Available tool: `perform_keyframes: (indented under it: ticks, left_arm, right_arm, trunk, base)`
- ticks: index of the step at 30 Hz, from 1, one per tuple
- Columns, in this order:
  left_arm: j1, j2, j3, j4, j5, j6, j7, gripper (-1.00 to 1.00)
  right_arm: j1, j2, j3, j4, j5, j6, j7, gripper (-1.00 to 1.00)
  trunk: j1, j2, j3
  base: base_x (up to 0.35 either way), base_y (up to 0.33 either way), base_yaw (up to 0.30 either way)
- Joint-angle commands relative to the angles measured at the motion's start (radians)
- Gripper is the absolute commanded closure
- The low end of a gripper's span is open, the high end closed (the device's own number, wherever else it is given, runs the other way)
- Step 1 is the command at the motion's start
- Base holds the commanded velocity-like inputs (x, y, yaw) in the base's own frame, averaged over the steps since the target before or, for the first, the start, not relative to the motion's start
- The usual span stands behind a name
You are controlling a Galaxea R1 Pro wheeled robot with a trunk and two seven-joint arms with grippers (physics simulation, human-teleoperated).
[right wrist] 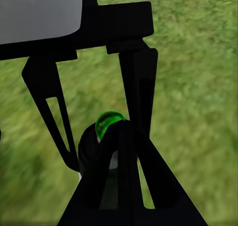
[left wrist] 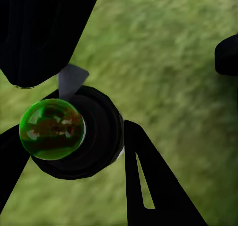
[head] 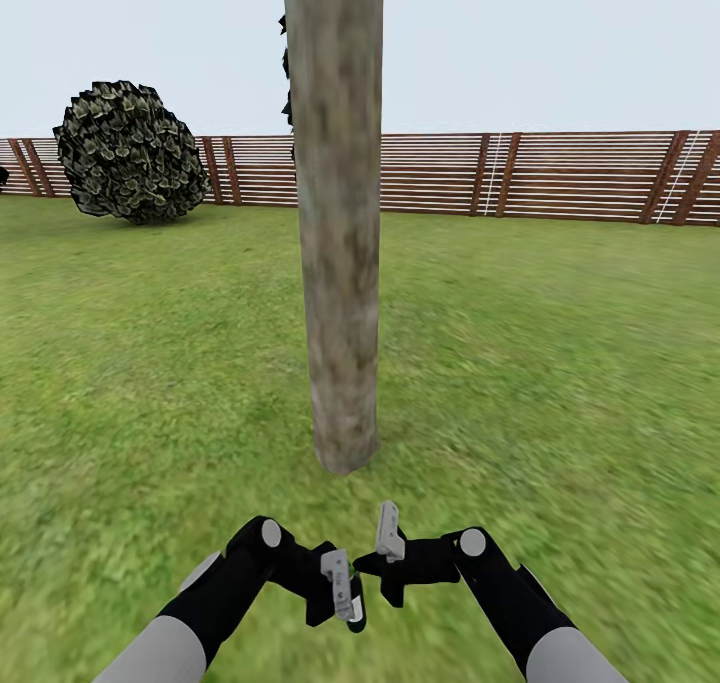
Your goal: In the garden, pick up the pesticide atomizer on the floor and spray pesticide onto both trees until each tree trunk is fully covered.
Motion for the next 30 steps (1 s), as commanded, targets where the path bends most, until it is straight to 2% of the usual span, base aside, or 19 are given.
perform_keyframes:
  ticks: [1, 6, 7, 10, 12, 17, 29, 30]
  left_arm:
    - [0.000, 0.000, 0.000, -0.002, -0.001, 0.010, -0.004, 1.00]
    - [0.000, 0.000, 0.000, 0.003, -0.002, 0.010, -0.004, 1.00]
    - [0.001, 0.074, -0.001, 0.066, -0.020, -0.015, -0.002, 1.00]
    - [0.008, 0.135, -0.001, 0.069, -0.021, -0.026, -0.001, 1.00]
    - [0.010, 0.155, 0.000, 0.069, -0.021, -0.028, -0.001, 1.00]
    - [0.012, 0.168, 0.001, 0.069, -0.021, -0.030, -0.001, 1.00]
    - [0.009, 0.170, 0.001, 0.068, -0.021, -0.029, -0.001, 1.00]
    - [0.009, 0.173, 0.001, 0.068, -0.021, -0.029, -0.001, 1.00]
  right_arm:
    - [0.000, 0.000, -0.001, -0.001, 0.010, -0.010, 0.000, 1.00]
    - [0.000, 0.000, -0.001, -0.002, 0.010, -0.010, 0.000, 1.00]
    - [0.000, 0.000, 0.000, -0.002, 0.009, -0.010, 0.001, 1.00]
    - [0.000, 0.000, 0.000, -0.001, 0.009, -0.010, 0.000, 1.00]
    - [0.000, 0.000, 0.000, 0.000, 0.009, -0.010, 0.000, 1.00]
    - [0.000, 0.000, 0.000, 0.003, 0.010, -0.010, 0.000, 1.00]
    - [0.000, -0.001, 0.000, 0.003, 0.010, -0.010, 0.000, 1.00]
    - [0.000, -0.001, 0.000, 0.003, 0.010, -0.010, 0.000, -1.00]
  trunk:
    - [0.000, 0.000, -0.001]
    - [0.000, 0.000, -0.001]
    - [0.000, 0.000, -0.001]
    - [0.000, 0.000, -0.001]
    - [0.000, 0.000, -0.001]
    - [0.000, 0.000, -0.001]
    - [0.000, 0.000, -0.001]
    - [0.000, 0.000, -0.001]
  base:
    - [0.000, 0.000, 0.000]
    - [0.000, 0.000, 0.000]
    - [0.000, 0.000, 0.000]
    - [0.000, 0.000, 0.000]
    - [0.000, 0.000, 0.000]
    - [0.000, 0.000, 0.000]
    - [0.000, 0.000, 0.000]
    - [0.000, 0.000, 0.000]
